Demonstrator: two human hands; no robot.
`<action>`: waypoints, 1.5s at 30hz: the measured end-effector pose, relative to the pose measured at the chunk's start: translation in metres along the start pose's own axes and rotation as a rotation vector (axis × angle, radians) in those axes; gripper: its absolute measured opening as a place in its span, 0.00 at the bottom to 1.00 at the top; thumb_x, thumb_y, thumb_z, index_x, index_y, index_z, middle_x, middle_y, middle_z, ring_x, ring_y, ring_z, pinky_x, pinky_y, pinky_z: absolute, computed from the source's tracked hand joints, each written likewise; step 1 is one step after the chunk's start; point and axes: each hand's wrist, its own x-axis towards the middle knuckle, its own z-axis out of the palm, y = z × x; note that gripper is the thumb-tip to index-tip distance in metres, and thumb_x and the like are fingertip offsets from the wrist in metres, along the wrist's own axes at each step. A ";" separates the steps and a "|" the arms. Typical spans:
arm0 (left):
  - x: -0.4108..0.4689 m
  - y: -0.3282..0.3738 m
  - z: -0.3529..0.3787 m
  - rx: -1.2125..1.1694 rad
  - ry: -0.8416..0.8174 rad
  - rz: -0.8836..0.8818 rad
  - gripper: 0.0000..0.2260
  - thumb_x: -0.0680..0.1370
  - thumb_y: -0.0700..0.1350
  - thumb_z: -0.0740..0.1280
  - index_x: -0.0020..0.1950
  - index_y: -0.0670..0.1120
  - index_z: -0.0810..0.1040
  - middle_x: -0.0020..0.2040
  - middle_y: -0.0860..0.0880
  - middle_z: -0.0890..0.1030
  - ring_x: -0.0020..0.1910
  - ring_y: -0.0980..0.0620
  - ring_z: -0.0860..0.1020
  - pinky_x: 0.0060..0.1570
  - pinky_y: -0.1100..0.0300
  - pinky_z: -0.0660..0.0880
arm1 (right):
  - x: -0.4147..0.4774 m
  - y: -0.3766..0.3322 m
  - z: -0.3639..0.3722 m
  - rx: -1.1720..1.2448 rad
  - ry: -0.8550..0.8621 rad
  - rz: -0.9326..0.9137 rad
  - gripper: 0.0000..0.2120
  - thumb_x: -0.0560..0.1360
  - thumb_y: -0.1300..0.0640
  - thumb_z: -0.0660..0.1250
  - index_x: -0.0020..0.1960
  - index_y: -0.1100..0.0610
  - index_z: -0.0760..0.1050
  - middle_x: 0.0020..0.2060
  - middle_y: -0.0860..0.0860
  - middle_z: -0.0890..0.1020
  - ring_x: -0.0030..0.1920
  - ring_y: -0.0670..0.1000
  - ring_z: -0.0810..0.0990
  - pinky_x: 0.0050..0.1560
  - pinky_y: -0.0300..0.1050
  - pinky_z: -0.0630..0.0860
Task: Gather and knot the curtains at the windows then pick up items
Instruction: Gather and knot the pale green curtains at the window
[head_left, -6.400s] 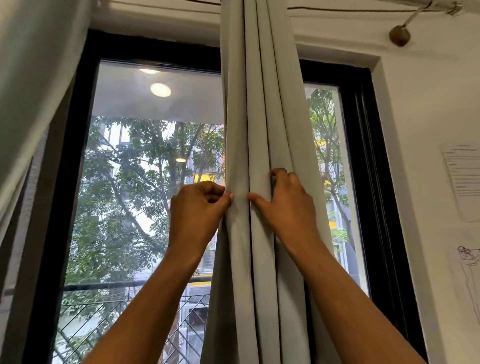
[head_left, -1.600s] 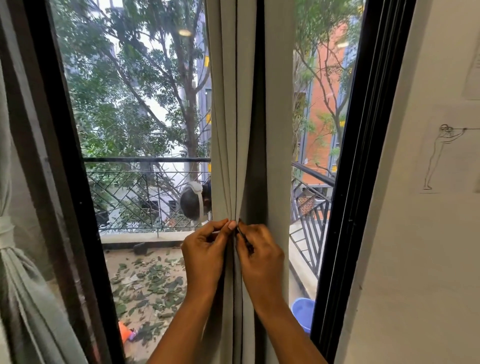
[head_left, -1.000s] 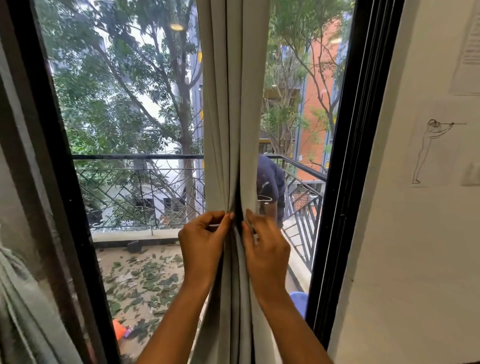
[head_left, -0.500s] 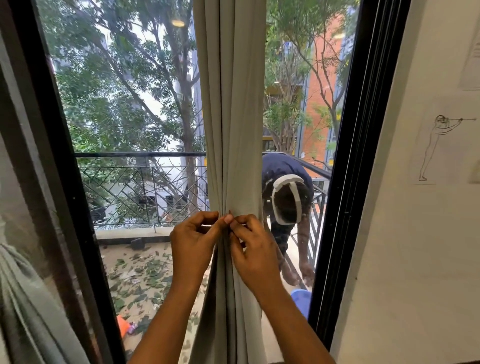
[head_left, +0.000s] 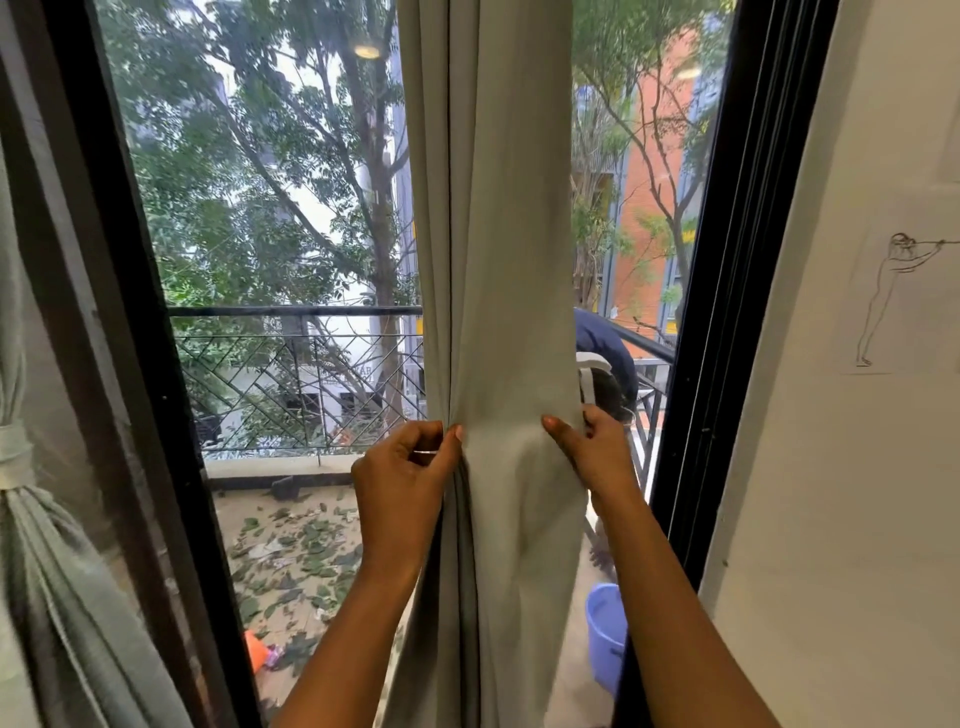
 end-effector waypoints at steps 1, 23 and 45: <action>0.000 0.001 0.001 0.003 0.008 0.003 0.07 0.72 0.44 0.74 0.38 0.55 0.80 0.33 0.59 0.82 0.32 0.65 0.80 0.34 0.73 0.73 | -0.010 0.000 -0.001 -0.162 0.156 -0.111 0.10 0.71 0.55 0.72 0.50 0.57 0.77 0.44 0.52 0.82 0.44 0.55 0.81 0.46 0.49 0.78; -0.002 0.004 -0.007 -0.200 -0.159 -0.122 0.08 0.67 0.50 0.75 0.42 0.48 0.84 0.38 0.48 0.85 0.39 0.47 0.83 0.43 0.51 0.81 | -0.108 -0.027 0.054 -0.617 0.042 -0.735 0.18 0.77 0.51 0.53 0.59 0.55 0.76 0.46 0.50 0.78 0.40 0.49 0.79 0.41 0.41 0.79; 0.009 0.007 -0.020 0.167 -0.060 0.034 0.01 0.73 0.46 0.74 0.42 0.51 0.83 0.34 0.60 0.81 0.33 0.68 0.78 0.35 0.77 0.71 | -0.033 -0.022 0.023 -0.230 0.172 -0.186 0.05 0.71 0.55 0.72 0.40 0.55 0.77 0.36 0.51 0.82 0.38 0.52 0.80 0.40 0.47 0.77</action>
